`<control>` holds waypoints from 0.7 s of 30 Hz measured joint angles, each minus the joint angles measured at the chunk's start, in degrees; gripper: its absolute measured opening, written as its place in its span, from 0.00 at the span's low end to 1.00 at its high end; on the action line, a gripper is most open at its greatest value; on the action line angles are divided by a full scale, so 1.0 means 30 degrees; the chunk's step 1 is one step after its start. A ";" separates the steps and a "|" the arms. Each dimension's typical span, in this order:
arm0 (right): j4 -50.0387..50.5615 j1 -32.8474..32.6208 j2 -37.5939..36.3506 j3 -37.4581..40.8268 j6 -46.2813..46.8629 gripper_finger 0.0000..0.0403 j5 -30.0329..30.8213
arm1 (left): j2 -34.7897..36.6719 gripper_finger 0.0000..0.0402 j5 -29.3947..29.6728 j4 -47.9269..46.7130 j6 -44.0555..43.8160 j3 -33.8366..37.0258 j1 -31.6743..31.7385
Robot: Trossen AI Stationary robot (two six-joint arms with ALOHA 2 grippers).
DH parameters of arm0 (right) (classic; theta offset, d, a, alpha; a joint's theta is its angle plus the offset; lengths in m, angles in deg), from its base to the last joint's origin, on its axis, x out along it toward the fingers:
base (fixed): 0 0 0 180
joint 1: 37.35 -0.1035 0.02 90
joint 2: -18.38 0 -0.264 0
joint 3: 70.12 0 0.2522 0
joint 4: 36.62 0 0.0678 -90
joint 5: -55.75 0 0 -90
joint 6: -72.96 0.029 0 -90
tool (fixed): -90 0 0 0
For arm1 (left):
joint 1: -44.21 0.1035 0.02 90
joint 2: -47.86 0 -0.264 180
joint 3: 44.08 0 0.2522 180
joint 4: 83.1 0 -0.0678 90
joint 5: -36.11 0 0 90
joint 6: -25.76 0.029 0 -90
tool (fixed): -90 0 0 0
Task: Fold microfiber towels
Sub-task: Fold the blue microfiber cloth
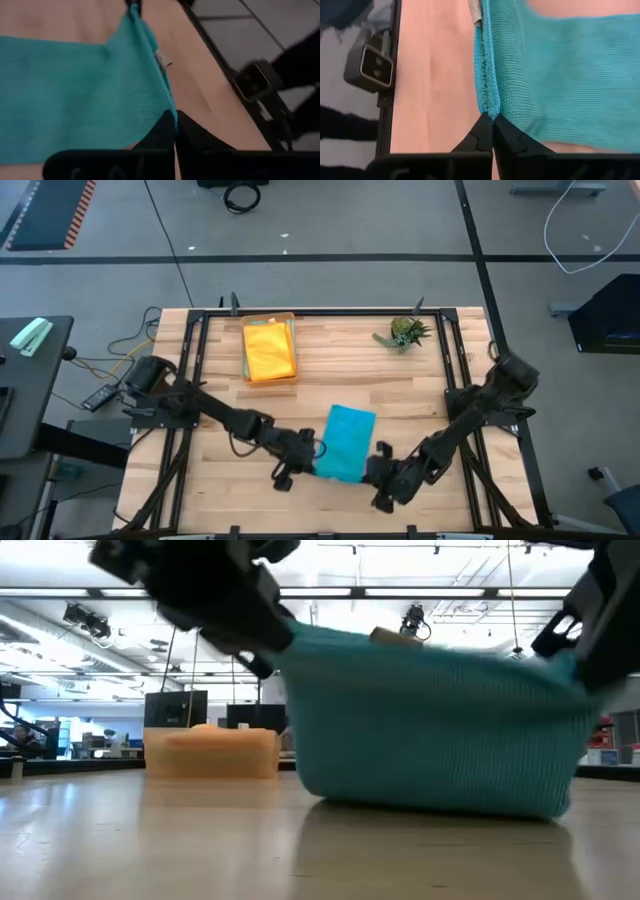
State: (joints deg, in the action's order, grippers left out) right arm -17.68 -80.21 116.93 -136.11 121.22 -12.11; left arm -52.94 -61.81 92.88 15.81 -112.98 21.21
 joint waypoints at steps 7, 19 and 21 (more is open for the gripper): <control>0.0092 0.0642 -0.4270 0.3216 0.3260 0.01 0.1011 | 0.0613 0.01 -0.0097 -0.0194 -0.2620 0.0007 0.1662; -0.1850 -0.0083 -0.4913 0.1548 0.6213 0.01 -0.0810 | 0.0772 0.01 -0.0966 0.4206 -0.8964 0.0014 -0.1018; -0.1430 -0.0043 -0.4921 0.1146 0.6102 0.01 -0.0449 | 0.0895 0.01 -0.0664 0.3827 -0.9489 0.0014 -0.0960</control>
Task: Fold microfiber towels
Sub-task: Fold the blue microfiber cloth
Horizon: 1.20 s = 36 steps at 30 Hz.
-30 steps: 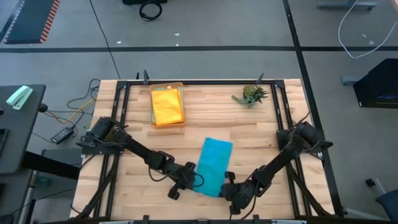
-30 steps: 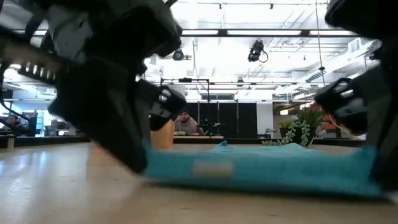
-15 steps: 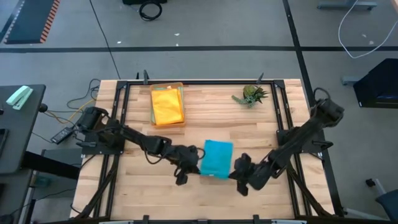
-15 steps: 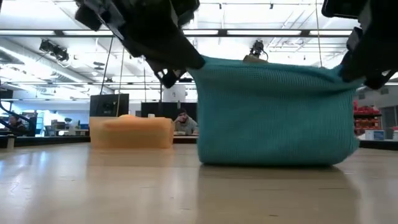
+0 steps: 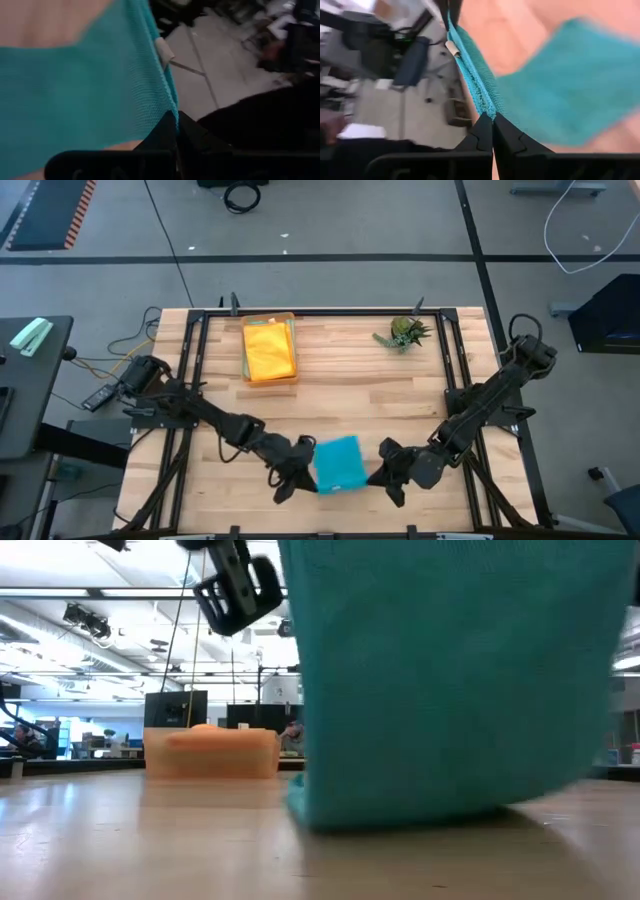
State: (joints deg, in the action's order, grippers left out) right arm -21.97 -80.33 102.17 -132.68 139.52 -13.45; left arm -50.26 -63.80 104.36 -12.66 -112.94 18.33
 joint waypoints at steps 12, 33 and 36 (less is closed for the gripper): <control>0.0172 0.3544 0.1054 0.2015 -0.0761 0.01 -0.2510 | -0.0473 0.01 0.0191 -0.4297 -0.2161 0.0000 0.1136; 0.1370 0.9316 -0.0526 0.1134 -0.8990 0.01 -0.4048 | 0.1657 0.01 0.0142 -0.4284 0.2711 0.0009 0.5766; 0.4502 1.1328 -0.2541 -0.0289 -1.1752 0.01 -0.3667 | 0.3599 0.01 -0.0432 -0.4734 0.4157 -0.0196 0.8020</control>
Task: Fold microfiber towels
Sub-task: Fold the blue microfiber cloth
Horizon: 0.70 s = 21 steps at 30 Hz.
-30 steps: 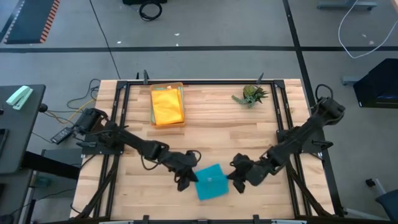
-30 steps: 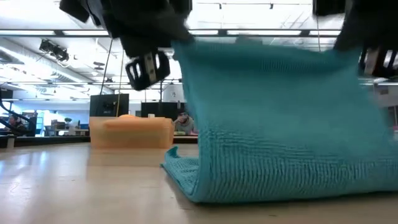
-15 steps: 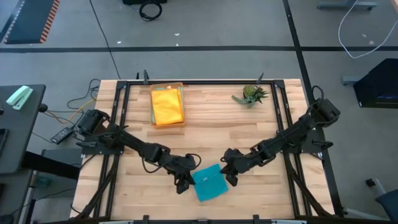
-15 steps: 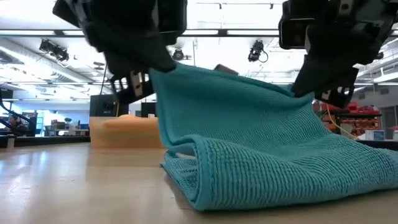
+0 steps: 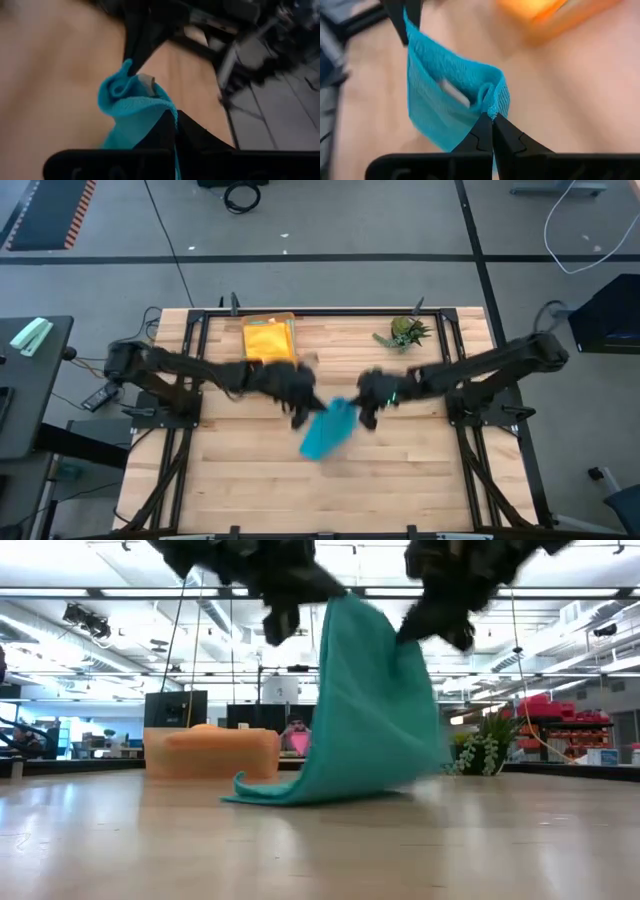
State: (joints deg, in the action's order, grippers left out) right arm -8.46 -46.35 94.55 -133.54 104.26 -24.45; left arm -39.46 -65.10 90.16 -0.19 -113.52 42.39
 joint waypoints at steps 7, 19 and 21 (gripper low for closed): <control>0.5004 0.4110 -0.2355 -0.4696 -0.4328 0.01 -0.0100 | 0.2109 0.01 -0.0794 -0.5273 0.2973 -0.3914 0.3360; 0.3097 -0.3558 -0.0046 -0.0956 0.2567 0.01 0.0499 | 0.0034 0.01 0.1229 -0.6038 0.1595 -0.1038 -0.3097; -0.0584 -0.5318 0.1168 0.0690 0.4745 0.01 0.1123 | -0.0878 0.01 0.1564 -0.2860 -0.0495 0.1064 -0.4552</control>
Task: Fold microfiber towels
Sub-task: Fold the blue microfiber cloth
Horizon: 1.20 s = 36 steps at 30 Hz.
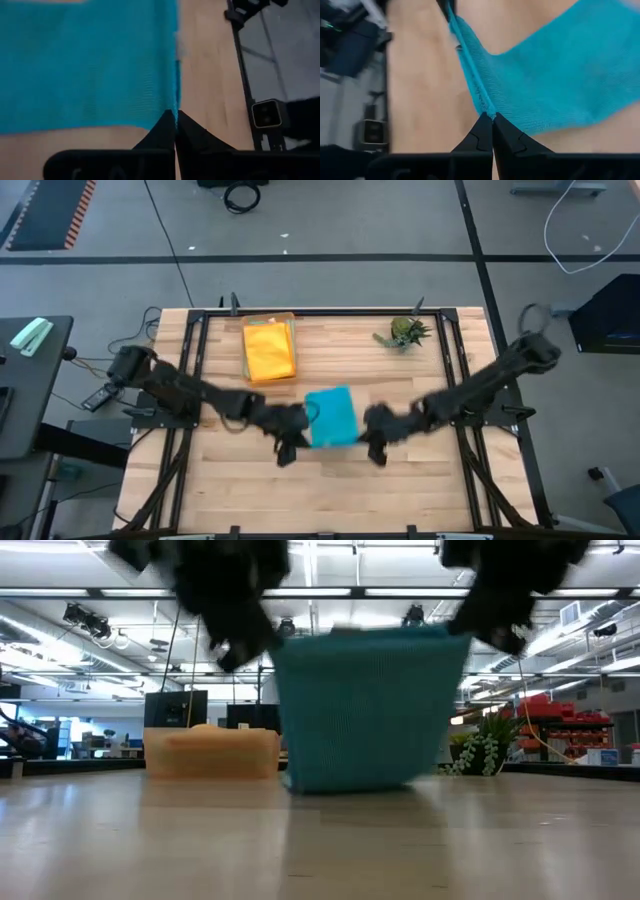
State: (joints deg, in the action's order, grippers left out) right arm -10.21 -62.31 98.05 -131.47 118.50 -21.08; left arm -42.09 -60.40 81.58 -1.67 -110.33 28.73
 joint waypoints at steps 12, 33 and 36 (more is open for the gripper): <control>-0.7023 -0.4255 0.7194 -0.1277 0.5883 0.01 0.1687 | -0.3470 0.01 0.2082 0.6716 -0.7411 0.1298 -0.4175; -0.3423 0.2331 0.2806 0.2157 0.3775 0.01 0.0804 | -0.2238 0.01 0.2591 0.1610 -0.2703 0.0750 0.2531; -0.3258 0.3230 0.2830 0.2149 0.3138 0.01 0.0727 | -0.2252 0.01 0.2532 0.0993 -0.2597 0.0765 0.2993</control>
State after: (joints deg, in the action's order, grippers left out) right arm -19.99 -52.62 106.54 -125.03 127.91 -18.90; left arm -48.85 -52.81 84.56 -9.46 -108.04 37.71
